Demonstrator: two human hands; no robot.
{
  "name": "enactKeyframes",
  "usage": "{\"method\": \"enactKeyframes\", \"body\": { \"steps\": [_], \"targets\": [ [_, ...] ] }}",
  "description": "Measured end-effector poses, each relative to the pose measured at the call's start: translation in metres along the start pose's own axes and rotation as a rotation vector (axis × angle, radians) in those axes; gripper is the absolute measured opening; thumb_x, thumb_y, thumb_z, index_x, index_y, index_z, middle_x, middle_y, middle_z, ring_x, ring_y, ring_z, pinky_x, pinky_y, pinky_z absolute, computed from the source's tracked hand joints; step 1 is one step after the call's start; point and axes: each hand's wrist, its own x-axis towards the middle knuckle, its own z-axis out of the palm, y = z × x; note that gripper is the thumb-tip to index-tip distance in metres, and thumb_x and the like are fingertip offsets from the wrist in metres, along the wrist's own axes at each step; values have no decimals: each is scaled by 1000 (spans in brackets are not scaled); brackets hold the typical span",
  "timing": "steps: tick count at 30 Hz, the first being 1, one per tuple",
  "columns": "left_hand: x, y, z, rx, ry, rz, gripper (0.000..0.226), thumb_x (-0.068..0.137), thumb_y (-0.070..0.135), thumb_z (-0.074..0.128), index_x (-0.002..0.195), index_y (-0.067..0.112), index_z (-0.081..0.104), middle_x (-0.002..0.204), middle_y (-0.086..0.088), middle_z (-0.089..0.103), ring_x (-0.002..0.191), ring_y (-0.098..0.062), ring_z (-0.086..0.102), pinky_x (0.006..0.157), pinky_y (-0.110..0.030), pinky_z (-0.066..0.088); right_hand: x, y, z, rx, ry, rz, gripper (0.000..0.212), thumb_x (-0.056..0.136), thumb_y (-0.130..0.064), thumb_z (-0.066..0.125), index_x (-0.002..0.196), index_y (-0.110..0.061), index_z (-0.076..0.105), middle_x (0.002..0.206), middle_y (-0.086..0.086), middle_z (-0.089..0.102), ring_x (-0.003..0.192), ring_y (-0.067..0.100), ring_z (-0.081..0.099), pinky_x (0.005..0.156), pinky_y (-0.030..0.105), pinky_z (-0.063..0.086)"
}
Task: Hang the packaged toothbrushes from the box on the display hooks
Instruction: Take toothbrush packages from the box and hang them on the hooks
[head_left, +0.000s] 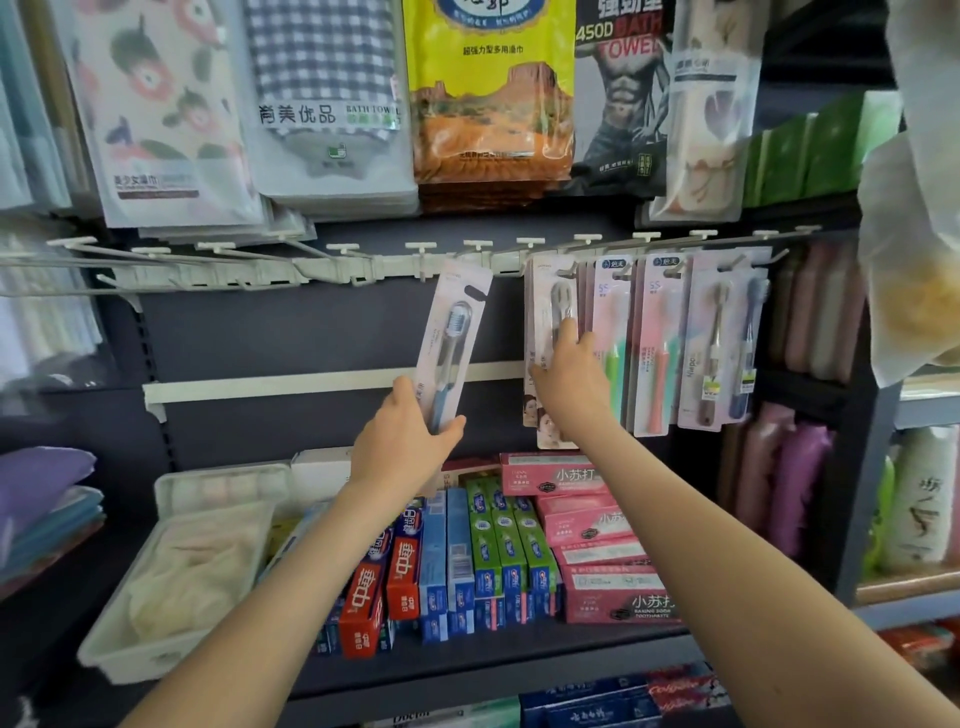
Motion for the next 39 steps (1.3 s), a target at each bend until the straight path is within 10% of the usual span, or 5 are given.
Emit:
{"method": "enactKeyframes", "body": {
  "steps": [14,22,26,31,39],
  "targets": [
    [5,11,22,49,19,14,55,89,53,58,118,10,39,111,-7,56,89,-25,56,63,-32,37,-51,-12,-9,547,34,-140,38,99,-32,46,131,-12,43,103,1,60,87,17,60,78,36,50],
    [10,37,51,241,420,454,78,58,44,88,109,2,46,79,-4,63,65,-15,64,38,-23,42,-56,-28,-29,802,24,9,38,92,-41,57,113,-17,38,99,6,63,85,22,64,71,40,54],
    [9,49,59,241,314,506,81,74,51,74,128,-2,45,106,-10,65,89,-16,67,62,-21,53,-42,-21,-38,858,58,98,57,89,-34,64,131,-8,36,100,-1,61,82,8,61,63,12,47],
    [16,46,56,126,223,519,81,84,58,43,137,-3,43,134,-19,53,120,-32,55,103,-44,42,-32,3,-42,503,84,-84,61,89,-31,65,135,-11,31,99,4,58,76,11,58,61,8,40],
    [56,46,33,286,399,594,89,74,25,76,148,4,31,148,-26,35,137,-40,36,112,-51,26,-3,6,-53,20,39,-163,53,94,-32,54,137,-8,34,127,12,50,100,29,57,72,35,48]
  ]
}}
